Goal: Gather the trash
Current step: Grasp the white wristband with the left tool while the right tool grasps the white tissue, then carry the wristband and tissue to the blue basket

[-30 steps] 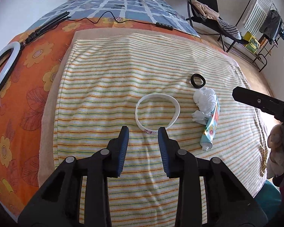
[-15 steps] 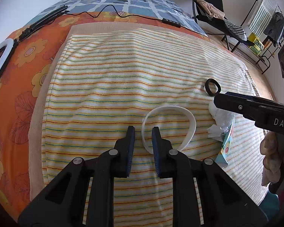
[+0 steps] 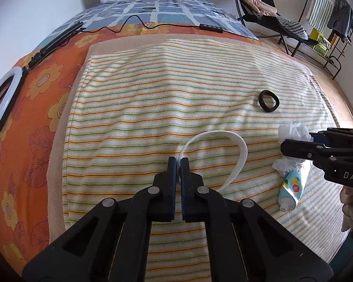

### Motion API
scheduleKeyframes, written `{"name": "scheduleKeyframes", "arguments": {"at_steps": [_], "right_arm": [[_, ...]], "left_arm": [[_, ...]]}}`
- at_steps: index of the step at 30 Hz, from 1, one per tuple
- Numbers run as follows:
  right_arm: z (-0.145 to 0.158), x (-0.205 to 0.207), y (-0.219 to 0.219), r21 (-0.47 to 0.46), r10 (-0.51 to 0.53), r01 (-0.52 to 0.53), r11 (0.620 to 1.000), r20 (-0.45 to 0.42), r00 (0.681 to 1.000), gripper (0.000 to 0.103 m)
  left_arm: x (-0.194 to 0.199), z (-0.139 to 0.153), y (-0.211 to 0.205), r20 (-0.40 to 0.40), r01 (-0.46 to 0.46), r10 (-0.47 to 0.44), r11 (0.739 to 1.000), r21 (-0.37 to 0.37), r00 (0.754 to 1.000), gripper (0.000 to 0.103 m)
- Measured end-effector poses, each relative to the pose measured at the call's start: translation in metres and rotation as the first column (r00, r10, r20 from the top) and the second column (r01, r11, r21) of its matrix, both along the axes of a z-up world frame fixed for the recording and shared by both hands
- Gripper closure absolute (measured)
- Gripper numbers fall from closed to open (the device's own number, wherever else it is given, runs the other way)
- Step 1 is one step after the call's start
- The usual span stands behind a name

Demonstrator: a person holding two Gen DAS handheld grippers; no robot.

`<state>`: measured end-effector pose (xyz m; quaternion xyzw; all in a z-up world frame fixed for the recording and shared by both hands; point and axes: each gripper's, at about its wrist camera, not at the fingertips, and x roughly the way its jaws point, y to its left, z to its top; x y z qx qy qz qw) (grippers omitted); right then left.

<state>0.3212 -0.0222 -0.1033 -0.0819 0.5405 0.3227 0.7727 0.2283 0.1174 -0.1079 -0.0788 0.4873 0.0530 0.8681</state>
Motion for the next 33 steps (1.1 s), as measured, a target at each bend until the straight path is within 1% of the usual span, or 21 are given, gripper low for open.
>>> {"name": "scheduleKeyframes", "arguments": {"at_steps": [10, 16, 22, 33], "right_arm": [[0.032, -0.018, -0.011, 0.077, -0.031, 0.026, 0.997, 0.069, 0.997, 0.080], [0.060, -0.038, -0.011, 0.079, -0.004, -0.007, 0.997, 0.140, 0.990, 0.080], [0.084, -0.070, -0.013, 0.066, 0.034, -0.049, 0.997, 0.206, 0.978, 0.080], [0.111, -0.134, -0.033, 0.068, 0.068, -0.089, 0.994, 0.261, 0.963, 0.080]], "left_arm": [[-0.021, 0.025, -0.003, 0.033, -0.002, 0.001, 0.999, 0.037, 0.999, 0.102], [-0.040, 0.045, -0.010, 0.062, 0.005, -0.008, 0.999, 0.047, 0.998, 0.102], [-0.063, 0.068, -0.022, 0.094, 0.013, -0.018, 0.998, 0.058, 0.995, 0.102], [-0.116, 0.103, -0.050, 0.147, 0.036, -0.045, 0.998, 0.059, 0.988, 0.102]]}}
